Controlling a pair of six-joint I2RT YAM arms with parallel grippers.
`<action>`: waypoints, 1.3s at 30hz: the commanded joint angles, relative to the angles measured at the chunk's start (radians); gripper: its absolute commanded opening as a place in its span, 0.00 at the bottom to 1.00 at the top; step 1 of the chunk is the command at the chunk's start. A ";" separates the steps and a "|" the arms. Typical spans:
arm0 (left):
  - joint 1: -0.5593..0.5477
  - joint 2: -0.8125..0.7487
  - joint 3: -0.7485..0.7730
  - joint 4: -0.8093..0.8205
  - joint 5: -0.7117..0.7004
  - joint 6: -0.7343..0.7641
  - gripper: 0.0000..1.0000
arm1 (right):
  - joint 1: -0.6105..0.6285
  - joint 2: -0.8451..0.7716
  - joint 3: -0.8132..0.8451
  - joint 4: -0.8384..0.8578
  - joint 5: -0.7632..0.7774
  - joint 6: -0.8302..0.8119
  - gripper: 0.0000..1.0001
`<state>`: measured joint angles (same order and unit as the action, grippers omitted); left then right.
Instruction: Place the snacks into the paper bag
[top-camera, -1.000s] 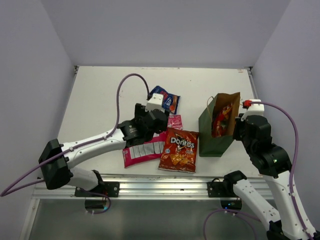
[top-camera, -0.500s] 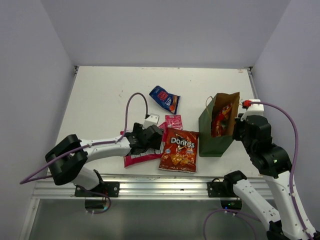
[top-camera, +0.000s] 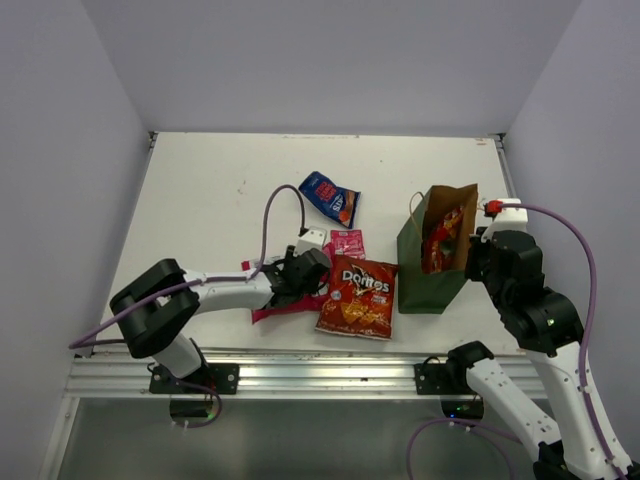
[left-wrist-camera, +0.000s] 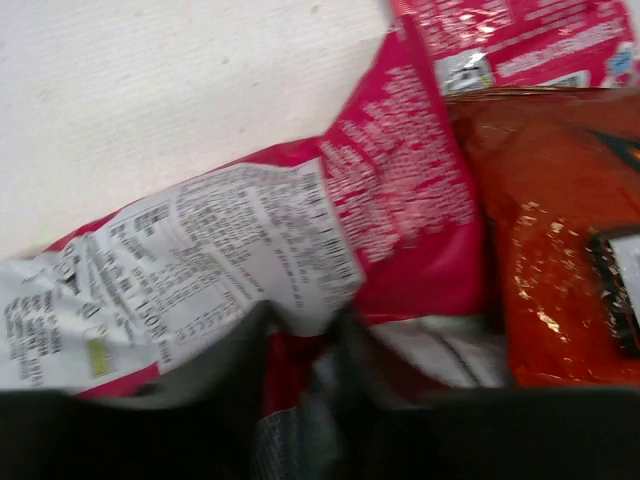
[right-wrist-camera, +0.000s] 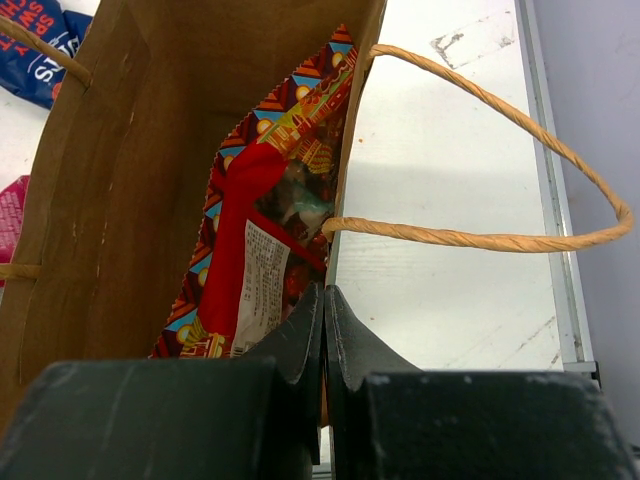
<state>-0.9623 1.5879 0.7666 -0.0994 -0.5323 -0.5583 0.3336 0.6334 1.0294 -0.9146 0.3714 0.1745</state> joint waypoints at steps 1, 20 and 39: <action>0.005 0.061 -0.006 -0.009 0.068 -0.018 0.16 | 0.001 0.002 -0.002 0.016 -0.020 -0.017 0.00; -0.052 -0.334 0.379 -0.205 -0.077 0.064 0.00 | 0.002 0.012 -0.005 0.020 -0.028 -0.017 0.00; -0.078 -0.094 0.922 0.328 0.461 0.107 0.00 | 0.001 0.008 -0.005 0.020 -0.031 -0.017 0.00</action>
<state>-1.0225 1.4559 1.5478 0.0319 -0.2344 -0.4377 0.3336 0.6346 1.0294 -0.9119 0.3660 0.1745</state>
